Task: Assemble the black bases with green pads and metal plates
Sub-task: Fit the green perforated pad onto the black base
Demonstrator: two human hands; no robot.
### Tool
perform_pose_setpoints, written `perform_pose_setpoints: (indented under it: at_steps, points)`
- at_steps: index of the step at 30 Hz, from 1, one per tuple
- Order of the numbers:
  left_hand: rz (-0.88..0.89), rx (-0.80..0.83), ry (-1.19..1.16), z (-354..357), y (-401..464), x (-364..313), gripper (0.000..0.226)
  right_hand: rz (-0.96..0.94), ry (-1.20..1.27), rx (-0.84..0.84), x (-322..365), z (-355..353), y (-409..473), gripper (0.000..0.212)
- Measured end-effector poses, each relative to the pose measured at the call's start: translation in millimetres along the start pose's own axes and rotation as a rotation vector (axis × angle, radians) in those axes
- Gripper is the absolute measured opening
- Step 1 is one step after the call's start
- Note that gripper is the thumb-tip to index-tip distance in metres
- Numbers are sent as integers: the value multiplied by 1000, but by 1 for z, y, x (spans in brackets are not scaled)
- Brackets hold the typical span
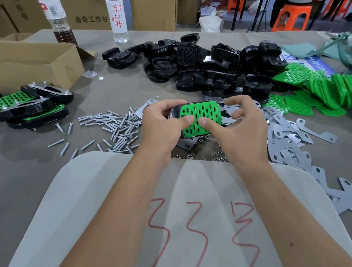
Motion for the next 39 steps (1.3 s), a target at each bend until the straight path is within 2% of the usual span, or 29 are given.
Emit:
perform_pose_setpoints:
  at_steps: [1, 2, 4, 6, 11, 15, 19, 21, 25, 30, 32, 35, 39]
  points:
    - [-7, 10, -8, -1, 0, -1, 33, 12, -28, 4, 0, -1, 0, 52]
    - [-15, 31, -25, -2, 1, -2, 32, 41, 48, 60, 0, 0, 1, 50]
    - [-22, 104, -64, -3, 2, -4, 31, 123, 378, 243, 2, 3, 2, 39]
    - [-24, 185, -82, -2, 1, -3, 31, 168, 585, 323, 5, 2, 3, 35]
    - [-11, 239, -5, -1, -1, -4, 29, 237, 675, 314, 6, -2, 3, 30]
    - [-14, 212, -27, -6, 0, -8, 21, 287, 795, 381, 9, -8, 5, 46]
    - [-27, 221, -8, -5, -2, -7, 17, 284, 793, 435, 10, -7, 5, 47]
    - [-10, 235, -30, -5, -1, -10, 23, 280, 856, 442, 12, -5, 4, 43]
    - [24, 310, -118, -3, -2, -14, 51, 270, 989, 471, 15, -6, 2, 37]
    - [-10, 410, -209, 0, -6, -11, 40, 261, 1011, 501, 16, -8, 3, 31]
    - [-7, 367, -201, 2, -6, -10, 34, 284, 1004, 484, 16, -8, 5, 35]
    - [-15, 284, -180, 1, -2, -8, 14, 377, 1051, 472, 18, -2, 4, 52]
    - [-20, 284, -170, -1, 0, -7, 15, 451, 1062, 406, 15, 4, 1, 44]
Point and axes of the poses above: each hand's wrist, its own y-axis towards the middle knuckle, its own z-axis out of the palm, x = y × z, the point moved 3 cm from there along y, towards the middle knuckle, and after that the axes turned 5 degrees about -z, right-handed, at the moved point
